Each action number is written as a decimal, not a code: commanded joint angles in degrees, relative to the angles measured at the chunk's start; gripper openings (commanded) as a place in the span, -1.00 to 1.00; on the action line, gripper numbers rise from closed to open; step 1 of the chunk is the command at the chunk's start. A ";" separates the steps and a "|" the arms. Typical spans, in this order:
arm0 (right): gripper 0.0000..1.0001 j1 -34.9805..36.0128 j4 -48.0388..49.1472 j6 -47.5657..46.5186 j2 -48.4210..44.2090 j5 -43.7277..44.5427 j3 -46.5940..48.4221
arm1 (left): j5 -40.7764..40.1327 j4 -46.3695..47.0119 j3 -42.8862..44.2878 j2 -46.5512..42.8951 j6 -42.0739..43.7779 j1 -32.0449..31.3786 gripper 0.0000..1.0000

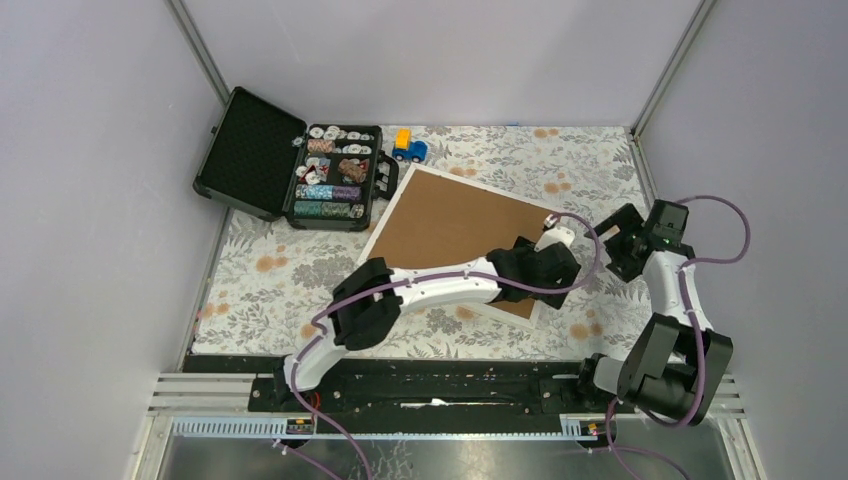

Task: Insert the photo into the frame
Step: Adjust the photo frame item at the center of the board.

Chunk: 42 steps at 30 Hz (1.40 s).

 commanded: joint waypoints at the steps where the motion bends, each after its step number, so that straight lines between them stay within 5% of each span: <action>1: 0.97 -3.33 -4.62 -3.72 1.50 2.48 0.01 | -7.39 -5.33 7.39 4.80 4.90 -1.07 0.90; 24: 0.99 -3.36 -1.02 -5.24 4.94 -5.37 -2.65 | -20.35 -7.94 12.84 11.31 12.97 -1.81 0.23; 32: 0.99 -3.34 -0.62 -5.07 5.67 -6.73 -2.69 | -22.59 -8.08 14.09 10.58 15.69 -2.00 0.22; 35: 0.99 -3.32 -0.62 -5.14 5.85 -6.52 -2.81 | -17.39 -7.80 13.66 8.89 14.04 -1.90 0.74; 42: 0.99 -3.36 -0.53 -5.15 6.12 -7.23 -3.02 | -14.00 -7.90 13.95 10.83 12.31 -2.16 0.74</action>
